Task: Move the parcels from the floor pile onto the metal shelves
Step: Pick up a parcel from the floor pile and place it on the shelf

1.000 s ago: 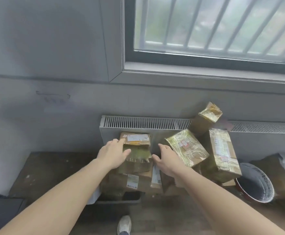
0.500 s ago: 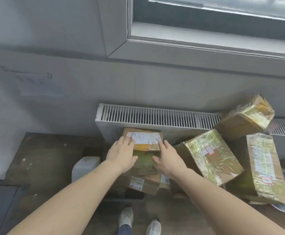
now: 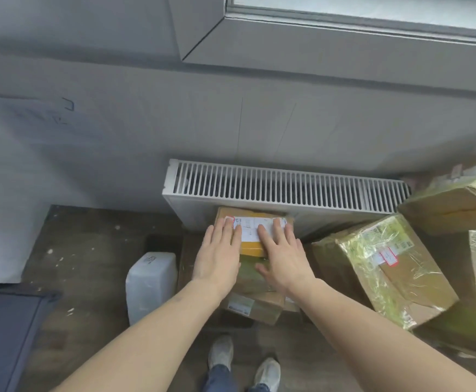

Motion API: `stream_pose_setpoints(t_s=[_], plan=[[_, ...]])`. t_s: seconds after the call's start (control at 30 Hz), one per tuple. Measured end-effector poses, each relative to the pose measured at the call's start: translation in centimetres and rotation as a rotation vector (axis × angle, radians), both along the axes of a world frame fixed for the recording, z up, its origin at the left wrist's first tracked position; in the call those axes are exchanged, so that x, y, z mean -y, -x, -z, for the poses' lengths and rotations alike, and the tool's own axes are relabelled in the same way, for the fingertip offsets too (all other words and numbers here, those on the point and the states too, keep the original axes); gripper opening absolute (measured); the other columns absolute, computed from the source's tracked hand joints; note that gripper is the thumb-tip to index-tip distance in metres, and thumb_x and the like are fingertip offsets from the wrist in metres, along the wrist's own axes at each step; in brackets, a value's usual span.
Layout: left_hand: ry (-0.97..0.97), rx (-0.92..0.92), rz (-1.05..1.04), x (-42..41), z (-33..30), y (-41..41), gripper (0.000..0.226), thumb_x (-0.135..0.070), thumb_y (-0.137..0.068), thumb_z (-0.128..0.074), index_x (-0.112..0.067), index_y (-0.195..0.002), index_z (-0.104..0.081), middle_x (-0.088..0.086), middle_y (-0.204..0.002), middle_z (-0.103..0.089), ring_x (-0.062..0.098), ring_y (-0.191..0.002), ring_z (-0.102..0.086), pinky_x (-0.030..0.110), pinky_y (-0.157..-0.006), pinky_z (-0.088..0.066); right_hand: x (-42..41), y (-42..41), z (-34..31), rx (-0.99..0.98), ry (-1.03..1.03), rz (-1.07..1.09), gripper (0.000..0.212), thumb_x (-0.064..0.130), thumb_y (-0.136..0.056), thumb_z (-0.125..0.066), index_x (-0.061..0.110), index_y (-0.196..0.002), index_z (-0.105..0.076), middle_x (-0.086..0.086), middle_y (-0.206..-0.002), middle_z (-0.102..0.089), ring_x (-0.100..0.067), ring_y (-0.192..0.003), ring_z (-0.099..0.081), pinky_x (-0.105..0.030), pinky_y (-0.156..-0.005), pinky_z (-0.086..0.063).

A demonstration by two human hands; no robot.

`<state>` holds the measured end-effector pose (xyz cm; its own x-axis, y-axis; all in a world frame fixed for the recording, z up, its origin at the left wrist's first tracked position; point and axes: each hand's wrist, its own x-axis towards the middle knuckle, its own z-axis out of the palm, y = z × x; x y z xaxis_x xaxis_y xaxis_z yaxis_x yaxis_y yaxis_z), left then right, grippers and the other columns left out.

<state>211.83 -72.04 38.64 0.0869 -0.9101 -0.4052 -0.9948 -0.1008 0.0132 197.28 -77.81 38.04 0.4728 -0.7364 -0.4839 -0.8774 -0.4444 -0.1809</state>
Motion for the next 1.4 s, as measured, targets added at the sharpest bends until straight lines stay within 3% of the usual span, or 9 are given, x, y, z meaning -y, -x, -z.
stream_pose_setpoints(t_s=[0.2,0.37,0.53,0.73,0.9,1.1,1.2,1.33,1.4], plan=[[0.022,-0.118,0.089,0.5,0.4,0.5,0.072,-0.004,-0.101,-0.042,-0.008,-0.156,0.004,0.011,-0.164,0.007,0.022,-0.151,0.008,0.033,-0.119,0.009,0.0,0.3,1.1,0.007,0.028,-0.005,0.078,0.043,-0.098,-0.052,0.027,-0.157,-0.003,-0.011,-0.164,0.004,-0.036,-0.150,0.006,-0.048,-0.121,-0.015],[0.025,-0.146,0.067,0.4,0.5,0.4,0.077,-0.001,-0.099,-0.048,-0.010,-0.156,0.002,0.008,-0.165,0.007,0.019,-0.151,0.007,0.028,-0.114,0.011,-0.2,0.3,1.6,0.059,0.064,0.021,0.065,0.032,-0.103,-0.045,0.027,-0.156,-0.009,-0.011,-0.164,-0.001,-0.035,-0.150,0.003,-0.047,-0.120,-0.017],[0.089,-0.244,0.049,0.6,0.6,-0.2,0.059,-0.041,-0.105,-0.033,-0.016,-0.156,-0.017,0.004,-0.164,-0.014,0.018,-0.151,-0.008,0.031,-0.121,0.000,0.4,0.9,1.6,0.075,0.100,-0.028,0.062,0.017,-0.102,-0.047,0.027,-0.155,-0.015,-0.010,-0.162,-0.012,-0.035,-0.149,-0.006,-0.047,-0.117,-0.025],[0.173,-0.300,0.054,1.6,-1.2,-2.9,0.082,-0.062,-0.088,-0.003,-0.021,-0.148,-0.042,0.004,-0.157,-0.035,0.021,-0.147,-0.023,0.035,-0.122,-0.010,2.0,3.4,-1.1,0.121,0.246,-0.273,0.055,0.015,-0.097,-0.056,0.016,-0.148,-0.037,-0.010,-0.146,-0.045,-0.041,-0.140,-0.034,-0.049,-0.104,-0.043],[0.145,-0.446,-0.190,4.8,-6.0,-5.0,0.060,-0.059,-0.100,-0.030,-0.029,-0.151,-0.034,-0.002,-0.159,-0.030,0.017,-0.147,-0.023,0.036,-0.119,-0.021,3.4,5.1,-5.5,0.229,0.323,-0.414,0.083,-0.002,-0.081,-0.072,0.021,-0.150,-0.033,-0.005,-0.152,-0.042,-0.036,-0.143,-0.031,-0.052,-0.106,-0.042],[-0.239,-0.980,-0.411,8.4,-16.4,-6.6,0.069,-0.088,-0.073,-0.048,-0.036,-0.113,-0.070,-0.014,-0.110,-0.072,0.010,-0.102,-0.069,0.037,-0.099,-0.049,5.8,6.1,-14.8,0.371,0.429,-0.673,0.054,0.016,-0.101,-0.032,0.026,-0.155,-0.025,0.002,-0.160,-0.028,-0.029,-0.149,-0.016,-0.048,-0.118,-0.014],[-0.437,-1.156,-0.378,8.6,-21.5,-6.9,0.053,-0.066,-0.084,-0.061,-0.031,-0.125,-0.063,-0.006,-0.117,-0.071,0.017,-0.106,-0.069,0.042,-0.101,-0.049,7.0,6.7,-19.8,0.353,0.528,-0.785,0.061,0.012,-0.098,-0.047,0.023,-0.155,-0.026,0.003,-0.161,-0.025,-0.028,-0.150,-0.013,-0.050,-0.119,-0.019],[-0.203,-1.115,-0.433,7.9,-26.7,-6.2,0.033,-0.040,-0.094,-0.064,-0.024,-0.123,-0.064,-0.003,-0.111,-0.073,0.019,-0.101,-0.071,0.038,-0.095,-0.054,8.1,6.9,-25.1,0.380,0.696,-0.720,0.066,0.014,-0.090,-0.066,0.021,-0.150,-0.038,-0.003,-0.160,-0.027,-0.030,-0.148,-0.021,-0.052,-0.116,-0.028],[-0.038,-1.095,-0.480,7.2,-28.8,-5.5,0.029,-0.042,-0.094,-0.063,-0.026,-0.118,-0.067,-0.005,-0.110,-0.073,0.017,-0.098,-0.071,0.036,-0.094,-0.054,7.8,6.3,-27.3,0.443,0.806,-0.457,0.065,0.014,-0.087,-0.069,0.021,-0.147,-0.045,-0.008,-0.160,-0.026,-0.030,-0.146,-0.026,-0.049,-0.114,-0.032]])
